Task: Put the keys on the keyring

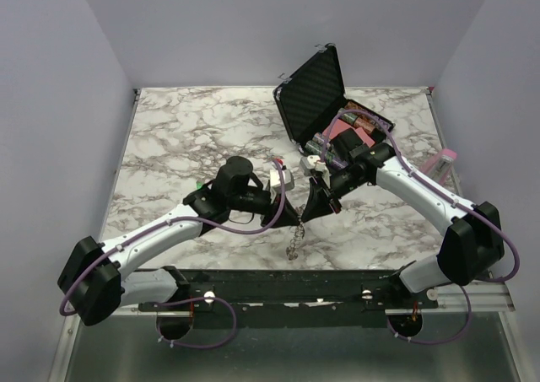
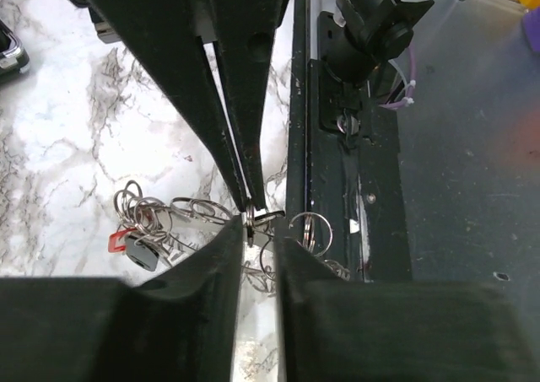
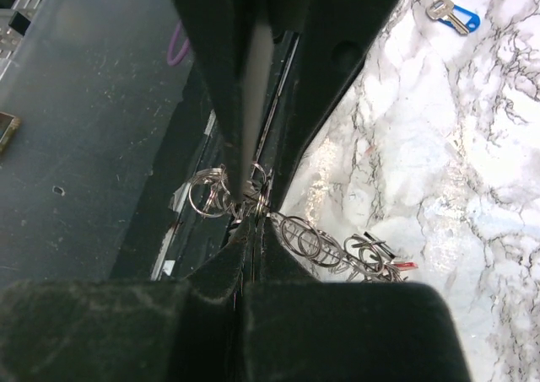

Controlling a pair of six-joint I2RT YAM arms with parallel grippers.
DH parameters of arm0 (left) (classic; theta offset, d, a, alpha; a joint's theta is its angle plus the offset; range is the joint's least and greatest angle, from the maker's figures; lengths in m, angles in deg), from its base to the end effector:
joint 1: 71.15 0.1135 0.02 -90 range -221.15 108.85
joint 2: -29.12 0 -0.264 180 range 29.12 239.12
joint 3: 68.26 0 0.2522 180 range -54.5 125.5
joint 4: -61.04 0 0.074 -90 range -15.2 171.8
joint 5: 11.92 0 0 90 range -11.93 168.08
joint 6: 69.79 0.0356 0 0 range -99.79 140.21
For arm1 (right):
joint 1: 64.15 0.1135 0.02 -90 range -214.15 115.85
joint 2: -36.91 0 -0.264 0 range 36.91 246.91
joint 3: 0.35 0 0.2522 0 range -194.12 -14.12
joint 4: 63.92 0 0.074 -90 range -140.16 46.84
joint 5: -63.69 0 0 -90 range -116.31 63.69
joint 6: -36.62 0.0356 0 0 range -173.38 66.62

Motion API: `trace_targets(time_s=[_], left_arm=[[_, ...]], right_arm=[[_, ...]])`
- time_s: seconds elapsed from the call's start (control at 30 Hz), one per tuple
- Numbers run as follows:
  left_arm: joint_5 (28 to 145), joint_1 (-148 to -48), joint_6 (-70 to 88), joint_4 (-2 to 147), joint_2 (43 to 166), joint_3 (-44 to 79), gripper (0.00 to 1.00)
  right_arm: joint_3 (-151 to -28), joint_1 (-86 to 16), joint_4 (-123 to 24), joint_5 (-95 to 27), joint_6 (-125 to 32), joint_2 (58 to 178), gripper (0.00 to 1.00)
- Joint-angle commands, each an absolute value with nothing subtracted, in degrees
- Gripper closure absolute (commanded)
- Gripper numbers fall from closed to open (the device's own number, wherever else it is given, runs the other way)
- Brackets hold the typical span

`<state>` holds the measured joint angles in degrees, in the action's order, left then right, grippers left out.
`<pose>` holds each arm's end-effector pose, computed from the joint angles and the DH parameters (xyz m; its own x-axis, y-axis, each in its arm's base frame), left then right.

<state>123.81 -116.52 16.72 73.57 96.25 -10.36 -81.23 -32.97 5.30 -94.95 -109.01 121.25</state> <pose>0.1632 -0.2016 0.2796 -0.3186 0.2623 -0.9109 0.9463 0.0331 -0.3215 0.2152 0.1690 0.2780 -0.1096 -0.4177 -0.9019 -0.9145 -0.3131 0.2562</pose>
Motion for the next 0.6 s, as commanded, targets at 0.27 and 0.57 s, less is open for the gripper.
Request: trace_targets(time_s=[0.27, 0.57], left_arm=[[124.8, -116.3, 14.7, 70.5, 95.3, -10.8, 1.00], [114.7, -116.3, -2.1, 39.7, 85.6, -28.4, 1.00]], right_arm=[[-82.1, -32.7, 4.6, -96.7, -108.2, 121.4, 0.90], [-81.5, -32.6, 3.7, -100.9, -106.5, 122.1, 0.79]])
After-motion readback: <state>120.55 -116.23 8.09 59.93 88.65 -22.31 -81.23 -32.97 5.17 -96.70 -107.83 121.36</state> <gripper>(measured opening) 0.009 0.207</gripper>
